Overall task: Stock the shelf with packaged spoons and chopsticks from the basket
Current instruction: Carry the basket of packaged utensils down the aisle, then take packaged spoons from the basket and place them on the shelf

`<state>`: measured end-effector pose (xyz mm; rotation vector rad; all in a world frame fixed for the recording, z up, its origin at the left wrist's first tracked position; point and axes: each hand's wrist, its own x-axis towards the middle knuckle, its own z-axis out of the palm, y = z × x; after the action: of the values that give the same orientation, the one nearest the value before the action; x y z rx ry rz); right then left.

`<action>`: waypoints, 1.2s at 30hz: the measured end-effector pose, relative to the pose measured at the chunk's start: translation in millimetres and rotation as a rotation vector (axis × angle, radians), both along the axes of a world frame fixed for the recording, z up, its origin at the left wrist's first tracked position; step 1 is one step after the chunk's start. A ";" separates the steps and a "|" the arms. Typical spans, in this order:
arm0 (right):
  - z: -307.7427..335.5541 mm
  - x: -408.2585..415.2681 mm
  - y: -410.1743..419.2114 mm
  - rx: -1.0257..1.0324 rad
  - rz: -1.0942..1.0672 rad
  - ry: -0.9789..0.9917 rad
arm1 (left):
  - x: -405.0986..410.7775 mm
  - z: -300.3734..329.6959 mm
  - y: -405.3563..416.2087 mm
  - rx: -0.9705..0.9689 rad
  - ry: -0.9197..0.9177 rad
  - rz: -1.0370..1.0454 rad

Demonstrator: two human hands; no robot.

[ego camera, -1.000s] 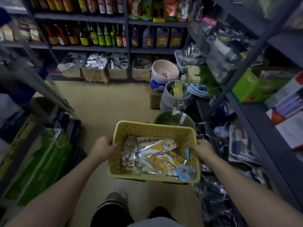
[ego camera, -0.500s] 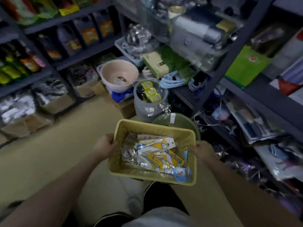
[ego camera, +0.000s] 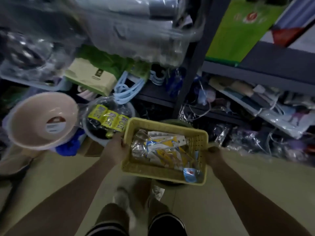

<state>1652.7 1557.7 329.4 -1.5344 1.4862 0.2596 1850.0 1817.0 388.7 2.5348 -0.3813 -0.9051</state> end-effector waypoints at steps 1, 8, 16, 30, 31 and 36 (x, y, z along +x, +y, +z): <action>-13.8 -1.2 -1.7 -0.008 -0.057 0.015 | 8.3 -12.6 -8.3 -0.006 0.020 -0.036; -106.0 -38.4 -3.4 -0.053 -0.304 0.210 | 28.4 -93.3 -60.3 -0.028 0.102 -0.421; -99.6 -36.1 26.1 -0.115 -0.275 0.323 | 32.6 -131.4 -63.1 0.121 0.163 -0.489; -134.5 38.8 70.9 -0.208 0.567 0.066 | 22.5 -172.5 -104.5 0.049 -0.127 -0.794; -151.9 47.5 72.9 -0.174 0.627 0.074 | 21.4 -178.3 -104.3 0.034 -0.110 -0.822; -223.7 58.3 76.9 -0.315 0.906 0.216 | 24.8 -200.7 -100.0 -0.065 -0.102 -0.838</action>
<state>1711.0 1634.6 105.6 -2.4361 0.9105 0.7580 1874.8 1717.0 187.9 2.3458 -1.5437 -0.9943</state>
